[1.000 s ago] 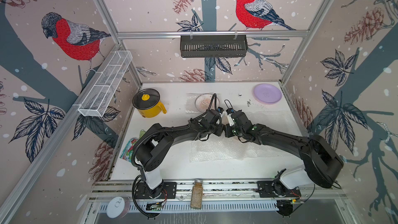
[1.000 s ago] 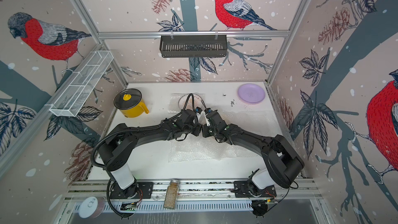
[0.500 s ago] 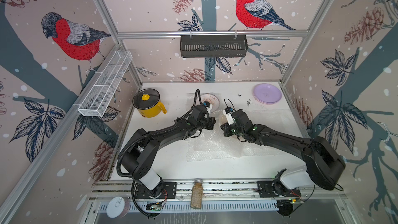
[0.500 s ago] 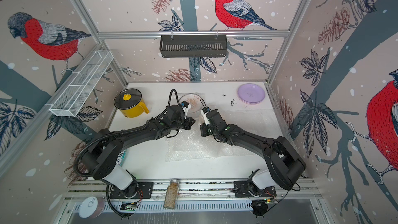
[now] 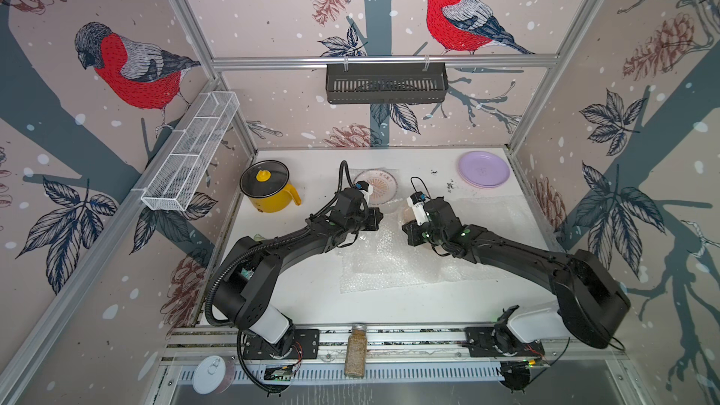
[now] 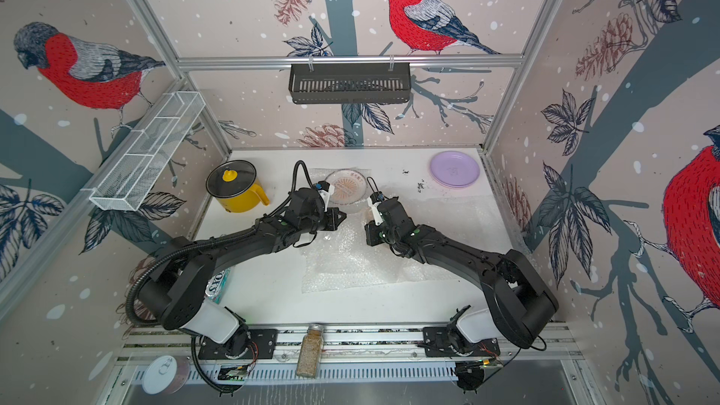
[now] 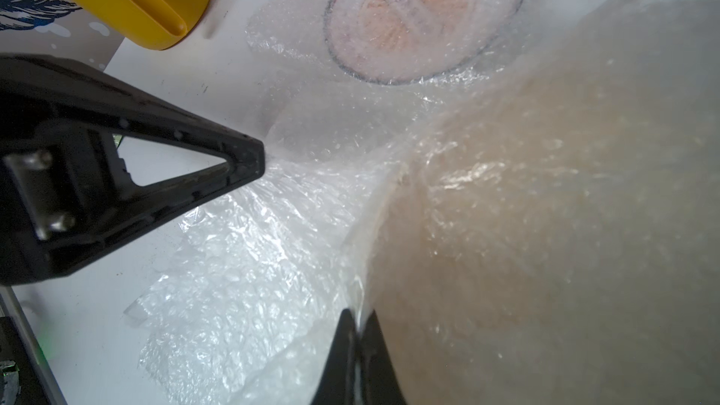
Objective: Unpack dinner plates from bubble wrap
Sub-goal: Unwrap the bubble wrap.
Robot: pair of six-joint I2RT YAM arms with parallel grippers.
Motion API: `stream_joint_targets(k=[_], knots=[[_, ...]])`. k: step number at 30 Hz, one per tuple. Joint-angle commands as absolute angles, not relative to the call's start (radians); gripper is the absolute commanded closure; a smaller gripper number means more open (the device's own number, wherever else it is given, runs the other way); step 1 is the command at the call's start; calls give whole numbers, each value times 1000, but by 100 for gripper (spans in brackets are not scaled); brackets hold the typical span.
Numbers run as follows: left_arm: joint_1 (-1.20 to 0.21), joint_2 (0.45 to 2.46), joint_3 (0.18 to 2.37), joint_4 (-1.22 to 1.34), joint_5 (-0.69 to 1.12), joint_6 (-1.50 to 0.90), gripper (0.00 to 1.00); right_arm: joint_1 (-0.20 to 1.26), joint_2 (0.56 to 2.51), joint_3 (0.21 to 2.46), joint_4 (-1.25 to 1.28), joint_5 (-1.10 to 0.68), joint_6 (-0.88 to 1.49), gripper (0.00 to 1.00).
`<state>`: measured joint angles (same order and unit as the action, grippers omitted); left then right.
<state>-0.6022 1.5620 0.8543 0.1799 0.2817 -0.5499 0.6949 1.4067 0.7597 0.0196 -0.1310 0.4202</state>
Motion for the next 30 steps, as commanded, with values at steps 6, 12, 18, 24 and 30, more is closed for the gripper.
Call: stream_joint_targets(k=[6,12,18,24,30], knots=[[-616,1540,806,290,386,-481,75,704,1379,744,18,-137,422,98],[-642,1542,817,223,350,-391,48,704,1386,745,21,-141,422,98],[-666,1582,853,155,294,-326,43,704,1381,744,21,-141,421,98],[-676,1636,891,131,266,-330,47,706,1374,741,25,-147,420,98],[-676,1708,950,166,306,-361,59,712,1375,742,33,-163,414,98]])
